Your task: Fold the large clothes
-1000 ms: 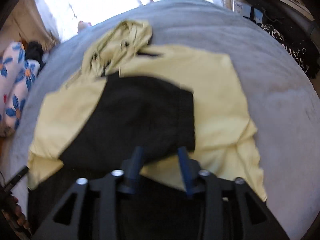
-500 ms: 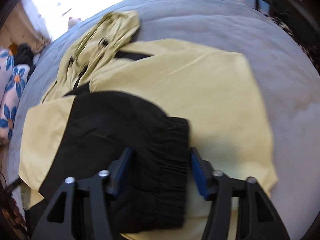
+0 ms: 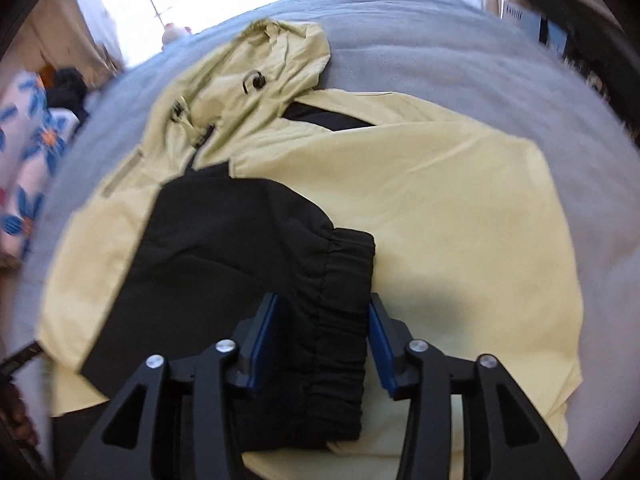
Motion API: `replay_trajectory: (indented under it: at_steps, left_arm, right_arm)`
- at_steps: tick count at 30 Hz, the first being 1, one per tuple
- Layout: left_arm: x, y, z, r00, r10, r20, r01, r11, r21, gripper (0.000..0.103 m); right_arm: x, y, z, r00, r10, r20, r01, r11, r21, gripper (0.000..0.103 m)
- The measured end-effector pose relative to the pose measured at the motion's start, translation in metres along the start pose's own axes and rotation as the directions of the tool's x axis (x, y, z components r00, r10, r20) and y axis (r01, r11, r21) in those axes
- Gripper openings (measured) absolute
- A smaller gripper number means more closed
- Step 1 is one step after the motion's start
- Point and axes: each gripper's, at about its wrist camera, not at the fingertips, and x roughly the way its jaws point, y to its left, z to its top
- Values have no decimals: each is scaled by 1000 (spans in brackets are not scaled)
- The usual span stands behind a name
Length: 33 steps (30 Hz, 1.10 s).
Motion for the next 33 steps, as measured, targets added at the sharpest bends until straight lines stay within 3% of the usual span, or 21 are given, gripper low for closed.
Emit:
replay_trajectory:
  at_steps: [3, 4, 8, 12, 16, 17, 18, 19, 20, 22, 24, 25, 27, 28, 30, 33]
  left_arm:
    - [-24, -5, 9, 998, -18, 55, 16, 999, 38, 67]
    - [-29, -6, 14, 997, -24, 78, 21, 999, 39, 69]
    - [-23, -7, 45, 995, -31, 96, 31, 1000, 1, 71]
    - [26, -7, 78, 1000, 8, 24, -7, 1000, -24, 71]
    - [65, -5, 99, 999, 46, -8, -47, 997, -58, 71]
    - [71, -4, 102, 999, 46, -4, -46, 997, -67, 66]
    - [73, -5, 106, 999, 46, 21, -44, 997, -69, 43]
    - [73, -8, 108, 998, 36, 42, -34, 998, -53, 25]
    - [75, -12, 110, 997, 53, 50, -51, 998, -39, 6]
    - [67, -22, 111, 981, 152, 123, -153, 988, 3, 5]
    - [64, -26, 112, 964, 200, 173, -209, 977, 32, 4]
    - [67, -24, 112, 959, 227, 171, -235, 972, 29, 4]
    - [75, -14, 114, 953, 267, 142, -272, 962, 18, 4]
    - [80, -9, 114, 952, 282, 122, -285, 958, 5, 4]
    - [75, -1, 111, 960, 257, 114, -257, 966, -19, 4]
    - [46, -1, 107, 947, 259, 189, -257, 966, -31, 8]
  right_arm:
    - [-8, -11, 3, 1000, 23, 16, -23, 999, 32, 53]
    - [-7, -12, 5, 1000, 21, 21, -22, 999, 35, 53]
    - [5, -13, 16, 999, 26, 19, -27, 999, 46, 53]
    - [19, -11, 21, 999, 35, 4, -35, 997, 71, 53]
    - [24, -2, 21, 1000, -10, 11, 9, 999, 33, 53]
    - [25, 0, 21, 1000, -19, 14, 18, 1000, 16, 53]
    - [25, 2, 21, 999, -27, 17, 27, 1000, 1, 51]
    - [25, 7, 21, 998, -50, 23, 51, 998, -33, 38]
    - [24, 11, 22, 998, -51, 29, 53, 997, -61, 34]
    - [15, 15, 23, 997, -41, 67, 46, 996, -74, 34]
    - [8, 21, 25, 991, -31, 134, 44, 995, -92, 34]
    - [10, 23, 27, 987, -56, 150, 71, 993, -92, 34]
    - [28, 22, 29, 989, -117, 93, 125, 988, -87, 38]
    - [36, 20, 29, 988, -142, 59, 146, 986, -76, 41]
    - [31, 19, 28, 985, -157, 69, 160, 986, -43, 41]
    - [9, 24, 25, 969, -213, 128, 218, 976, -27, 42]
